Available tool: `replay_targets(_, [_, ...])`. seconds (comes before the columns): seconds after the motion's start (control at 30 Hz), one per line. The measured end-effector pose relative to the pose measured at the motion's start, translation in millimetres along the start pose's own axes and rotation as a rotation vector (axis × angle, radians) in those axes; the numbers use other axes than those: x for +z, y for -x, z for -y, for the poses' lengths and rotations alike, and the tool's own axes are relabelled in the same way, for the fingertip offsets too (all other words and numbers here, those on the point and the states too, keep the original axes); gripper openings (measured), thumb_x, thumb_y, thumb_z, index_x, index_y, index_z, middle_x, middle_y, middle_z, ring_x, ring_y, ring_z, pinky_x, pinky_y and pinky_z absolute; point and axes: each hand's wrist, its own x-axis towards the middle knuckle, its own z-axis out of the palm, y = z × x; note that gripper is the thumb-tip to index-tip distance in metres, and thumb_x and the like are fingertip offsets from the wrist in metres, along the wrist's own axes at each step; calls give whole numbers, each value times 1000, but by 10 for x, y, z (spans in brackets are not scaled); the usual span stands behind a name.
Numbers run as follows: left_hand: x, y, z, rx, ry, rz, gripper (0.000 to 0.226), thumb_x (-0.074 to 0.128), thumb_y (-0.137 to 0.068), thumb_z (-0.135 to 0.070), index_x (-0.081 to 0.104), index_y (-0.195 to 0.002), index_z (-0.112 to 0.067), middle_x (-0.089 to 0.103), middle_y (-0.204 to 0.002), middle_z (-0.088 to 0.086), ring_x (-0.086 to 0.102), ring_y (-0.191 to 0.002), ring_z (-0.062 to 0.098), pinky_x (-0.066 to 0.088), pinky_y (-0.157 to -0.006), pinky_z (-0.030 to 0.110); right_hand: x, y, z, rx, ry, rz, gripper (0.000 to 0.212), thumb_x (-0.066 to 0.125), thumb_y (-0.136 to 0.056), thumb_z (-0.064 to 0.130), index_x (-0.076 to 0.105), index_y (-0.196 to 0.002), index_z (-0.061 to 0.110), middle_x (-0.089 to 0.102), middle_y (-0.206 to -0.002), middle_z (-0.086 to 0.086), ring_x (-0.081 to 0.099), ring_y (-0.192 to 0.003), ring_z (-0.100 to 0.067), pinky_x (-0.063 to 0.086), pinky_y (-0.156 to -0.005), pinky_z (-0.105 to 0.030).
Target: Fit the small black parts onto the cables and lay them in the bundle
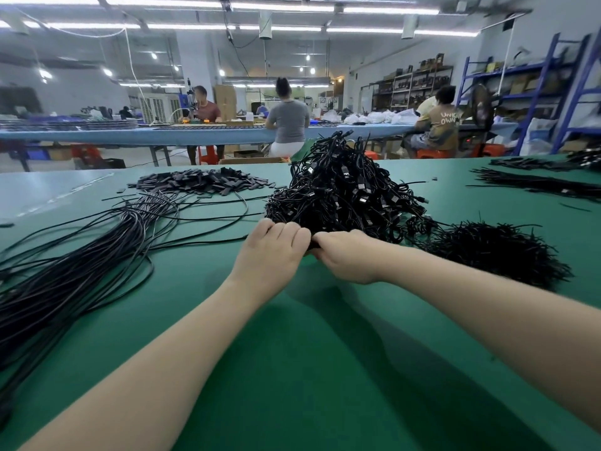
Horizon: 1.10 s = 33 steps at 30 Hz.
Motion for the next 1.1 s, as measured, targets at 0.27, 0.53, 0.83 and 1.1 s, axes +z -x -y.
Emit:
replay_targets(0.27, [33,81,-125,-406,354,377,21,35,-101,-27,38,-83,-17,54,-75,-1,57,-66,30,28,-58,33,-566,204,-672,94,481,-124,60,44,-89,62,35,-137,27,59,-125,2,60,-107,-19,38,-95,-44])
replay_targets(0.53, [88,123,-123,-599,561,387,34,29,-103,-33,25,-70,-23,43,-63,-5,39,-52,14,17,-47,30,-717,889,-1929,790,250,292,41,33,-103,21,45,-139,5,48,-142,-12,49,-126,-27,40,-105,-33])
replay_targets(0.83, [75,110,-79,-654,762,489,35,29,-102,-33,31,-71,-16,48,-66,1,44,-58,21,26,-51,33,-663,917,-1882,805,-33,75,43,39,-101,40,71,-106,11,70,-95,-7,61,-90,-23,46,-75,-29])
replay_targets(1.1, [87,104,-53,-695,879,530,37,28,-101,-36,29,-70,-16,45,-67,0,42,-60,19,31,-57,35,-576,686,-1716,878,82,129,49,64,-86,49,68,-114,8,66,-111,-8,61,-102,-26,52,-86,-32])
